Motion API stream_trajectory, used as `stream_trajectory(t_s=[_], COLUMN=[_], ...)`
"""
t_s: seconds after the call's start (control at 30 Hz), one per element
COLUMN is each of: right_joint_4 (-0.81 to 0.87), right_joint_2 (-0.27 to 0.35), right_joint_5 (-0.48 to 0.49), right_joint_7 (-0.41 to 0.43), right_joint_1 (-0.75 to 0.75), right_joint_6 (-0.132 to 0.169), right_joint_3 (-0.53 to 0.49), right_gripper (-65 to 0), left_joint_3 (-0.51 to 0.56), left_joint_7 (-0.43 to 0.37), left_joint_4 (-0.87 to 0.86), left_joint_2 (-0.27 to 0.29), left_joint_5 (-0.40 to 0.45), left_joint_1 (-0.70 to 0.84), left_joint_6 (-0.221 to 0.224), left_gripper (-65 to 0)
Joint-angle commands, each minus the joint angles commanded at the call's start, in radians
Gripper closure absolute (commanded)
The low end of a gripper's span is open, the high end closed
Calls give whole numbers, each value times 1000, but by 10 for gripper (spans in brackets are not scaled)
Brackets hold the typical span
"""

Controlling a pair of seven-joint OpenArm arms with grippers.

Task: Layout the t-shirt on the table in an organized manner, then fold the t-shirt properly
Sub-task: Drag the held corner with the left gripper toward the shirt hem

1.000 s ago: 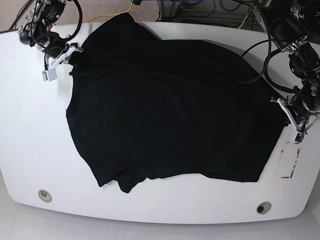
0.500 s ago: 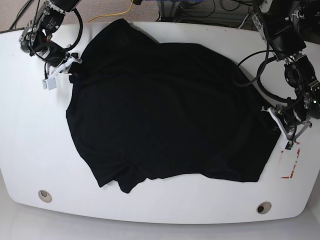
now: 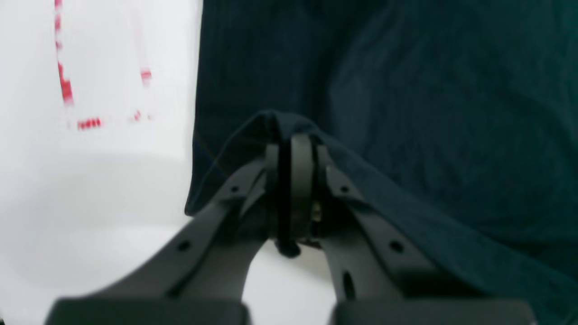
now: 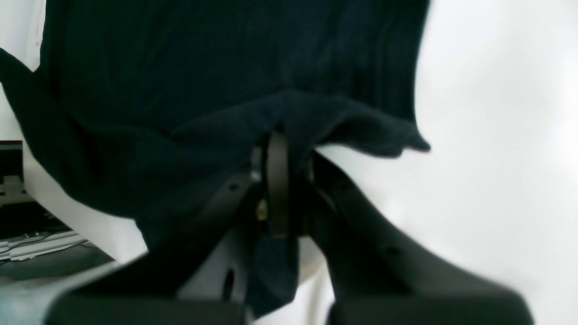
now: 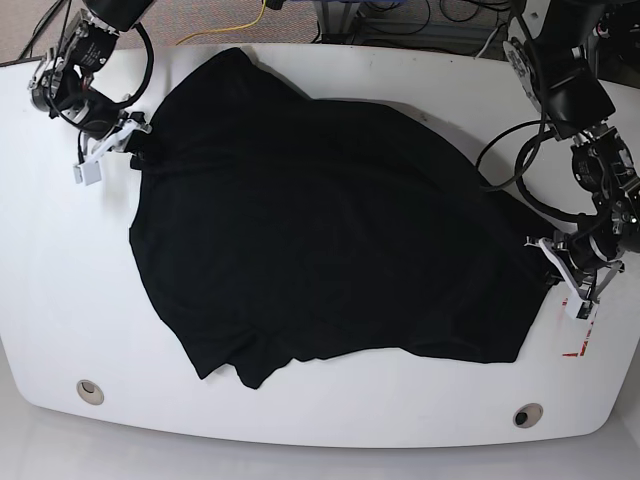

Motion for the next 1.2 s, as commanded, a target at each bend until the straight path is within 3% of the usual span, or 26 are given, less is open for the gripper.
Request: stream_trajectory(t_s=[0.3,0.63,0.83,1.2], right_joint_4=[-2,-2,-2,0], right_joint_2=[3,5,2,-21], right_joint_5=[0,2,2,-5], right_joint_7=[-5,-6,-40,-68], right_joint_1=[-3,-5,-6,-58], right_joint_6=[0,0,0,0], right_joint_3=[72,75,75,66], right_gripper=[-25,-25,-25,-49], left_joint_3=[-3,-3,-3,-3], left_joint_7=[-6,-49,-49,-48], left_joint_4=[-74,-133,-132,-129], left_joint_2=[-5,-29,-29,-26], left_joint_5=[0,0,-2,-6], left_joint_1=[-52,-75,-78,-72], left_joint_6=[10,13,47,45], left_gripper=[0,0,0,0])
